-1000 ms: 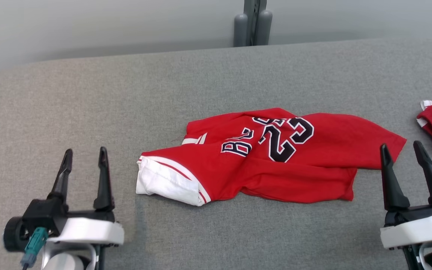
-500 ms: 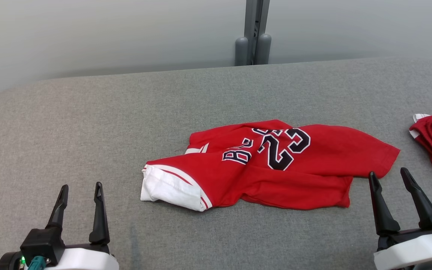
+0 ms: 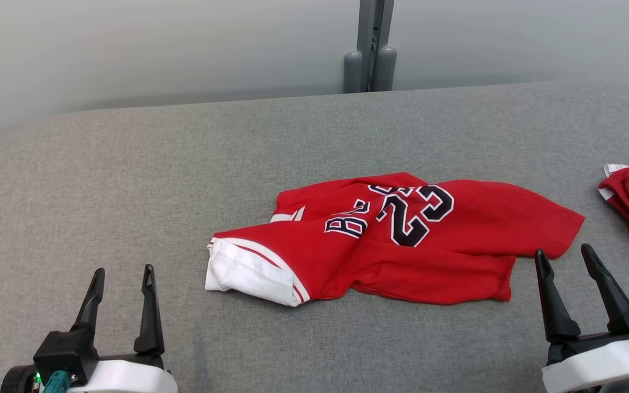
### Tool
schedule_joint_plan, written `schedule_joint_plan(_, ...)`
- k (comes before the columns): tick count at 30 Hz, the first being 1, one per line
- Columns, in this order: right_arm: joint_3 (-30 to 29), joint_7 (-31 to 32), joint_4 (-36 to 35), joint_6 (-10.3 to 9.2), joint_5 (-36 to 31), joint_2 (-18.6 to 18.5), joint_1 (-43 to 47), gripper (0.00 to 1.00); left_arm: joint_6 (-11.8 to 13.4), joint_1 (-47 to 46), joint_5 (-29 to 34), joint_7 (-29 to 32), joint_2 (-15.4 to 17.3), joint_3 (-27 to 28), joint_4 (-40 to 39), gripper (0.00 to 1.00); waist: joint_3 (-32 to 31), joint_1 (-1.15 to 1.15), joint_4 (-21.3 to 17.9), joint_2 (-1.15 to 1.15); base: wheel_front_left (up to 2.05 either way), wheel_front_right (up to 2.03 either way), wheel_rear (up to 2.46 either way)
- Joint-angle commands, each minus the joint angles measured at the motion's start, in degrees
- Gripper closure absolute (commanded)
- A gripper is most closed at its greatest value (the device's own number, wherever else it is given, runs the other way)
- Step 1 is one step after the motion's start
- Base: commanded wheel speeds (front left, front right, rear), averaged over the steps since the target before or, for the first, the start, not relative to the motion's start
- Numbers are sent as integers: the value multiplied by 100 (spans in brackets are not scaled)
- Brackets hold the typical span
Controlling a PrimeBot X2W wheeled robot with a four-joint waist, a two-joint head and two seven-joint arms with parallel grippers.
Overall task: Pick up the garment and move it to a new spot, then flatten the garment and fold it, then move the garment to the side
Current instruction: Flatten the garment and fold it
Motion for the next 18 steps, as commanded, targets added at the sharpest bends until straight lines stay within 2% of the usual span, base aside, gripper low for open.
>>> schedule_joint_plan(1,-15,-3,9,1,20,-12,-45,0,12,-30,11,21,12,-3,-23,0,7,0,4,0,0,0,0)
schedule_joint_plan(4,-27,-16,-15,1,37,-6,-94,0,-84,-282,-5,75,-4,-97,-40,0,94,0,23,0,0,0,0)
schedule_joint_plan(8,-4,-41,-41,1,51,-16,-196,0,-400,-826,-56,378,-57,-396,163,0,291,0,31,0,0,0,0)
schedule_joint_plan(12,64,-67,6,1,73,-45,-304,0,-808,-1476,-189,847,-108,-685,712,0,465,0,-40,0,0,0,0)
schedule_joint_plan(18,141,-164,126,1,142,-35,-453,0,-1244,-2012,-642,1437,-144,-727,1708,0,682,0,-223,0,0,0,0)
